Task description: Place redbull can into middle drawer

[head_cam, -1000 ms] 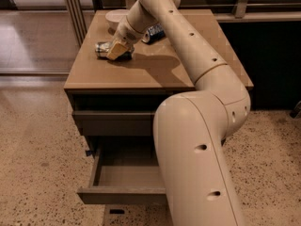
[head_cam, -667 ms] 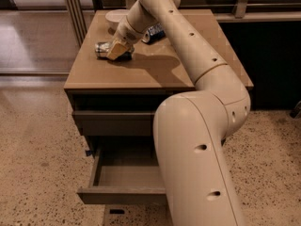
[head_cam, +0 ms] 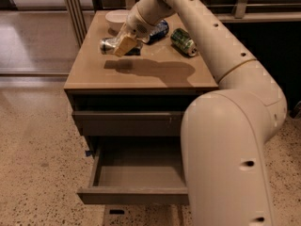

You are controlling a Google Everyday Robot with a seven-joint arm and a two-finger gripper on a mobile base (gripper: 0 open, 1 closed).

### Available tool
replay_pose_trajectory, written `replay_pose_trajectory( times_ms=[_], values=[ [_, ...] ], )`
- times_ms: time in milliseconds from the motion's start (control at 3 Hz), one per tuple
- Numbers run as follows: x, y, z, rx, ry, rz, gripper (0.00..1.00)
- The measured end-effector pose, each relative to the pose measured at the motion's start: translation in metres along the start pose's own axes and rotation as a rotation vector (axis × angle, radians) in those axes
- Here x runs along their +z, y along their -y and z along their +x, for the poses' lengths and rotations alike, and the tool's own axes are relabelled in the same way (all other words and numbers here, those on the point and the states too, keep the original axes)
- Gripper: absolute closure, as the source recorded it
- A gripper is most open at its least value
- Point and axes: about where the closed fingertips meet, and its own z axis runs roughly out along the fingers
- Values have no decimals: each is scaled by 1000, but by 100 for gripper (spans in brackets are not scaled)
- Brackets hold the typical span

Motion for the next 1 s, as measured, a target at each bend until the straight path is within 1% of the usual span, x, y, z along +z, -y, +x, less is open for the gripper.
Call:
replay_pose_trajectory(
  times_ms=[333,667,1000],
  values=[
    [-84,-12,-26,20,70,172,100],
    [-170,-48,-76,41,140,353,100],
    [-198,-121,-129,83,256,465,100]
  ],
)
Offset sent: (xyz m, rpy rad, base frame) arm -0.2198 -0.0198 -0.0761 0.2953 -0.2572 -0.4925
